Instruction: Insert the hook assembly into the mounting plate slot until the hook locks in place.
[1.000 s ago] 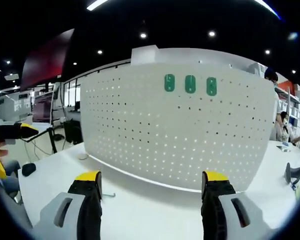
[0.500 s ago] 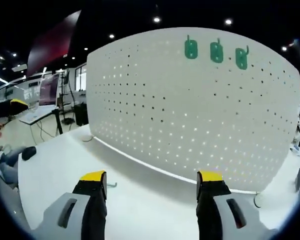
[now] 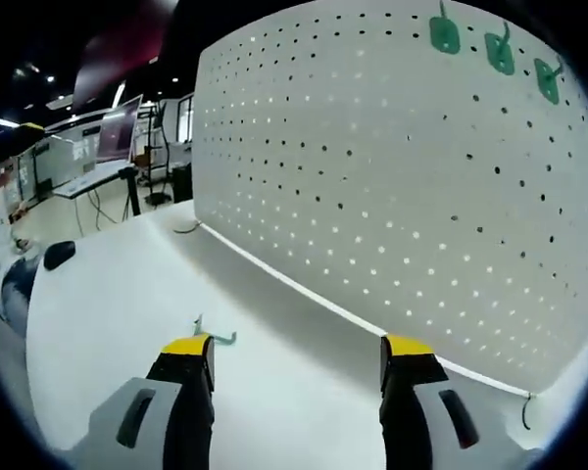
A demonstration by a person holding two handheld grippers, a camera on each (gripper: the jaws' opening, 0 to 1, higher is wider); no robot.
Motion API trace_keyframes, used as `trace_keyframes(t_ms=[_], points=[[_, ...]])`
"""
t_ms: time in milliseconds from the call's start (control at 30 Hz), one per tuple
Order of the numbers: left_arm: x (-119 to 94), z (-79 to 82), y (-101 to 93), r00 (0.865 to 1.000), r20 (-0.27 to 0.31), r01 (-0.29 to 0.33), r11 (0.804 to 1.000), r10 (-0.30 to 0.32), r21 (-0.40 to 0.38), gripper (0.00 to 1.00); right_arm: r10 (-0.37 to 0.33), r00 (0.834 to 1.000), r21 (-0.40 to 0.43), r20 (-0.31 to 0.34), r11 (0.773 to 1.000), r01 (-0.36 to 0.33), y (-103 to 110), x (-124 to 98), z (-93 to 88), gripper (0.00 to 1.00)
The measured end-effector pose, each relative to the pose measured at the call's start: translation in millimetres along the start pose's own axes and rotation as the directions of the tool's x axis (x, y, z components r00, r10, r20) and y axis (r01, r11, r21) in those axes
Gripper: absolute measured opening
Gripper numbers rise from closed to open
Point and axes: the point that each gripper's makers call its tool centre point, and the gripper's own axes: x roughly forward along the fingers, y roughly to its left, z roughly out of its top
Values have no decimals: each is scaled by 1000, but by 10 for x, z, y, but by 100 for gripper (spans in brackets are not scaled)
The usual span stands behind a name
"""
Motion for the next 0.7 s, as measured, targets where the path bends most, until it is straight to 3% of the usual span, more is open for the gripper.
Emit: trace_keyframes(t_ms=[700], points=[[41, -51, 58, 1000, -17, -24, 1000, 24, -12, 86, 128, 987, -98, -93, 986, -137, 261, 433, -206, 63]])
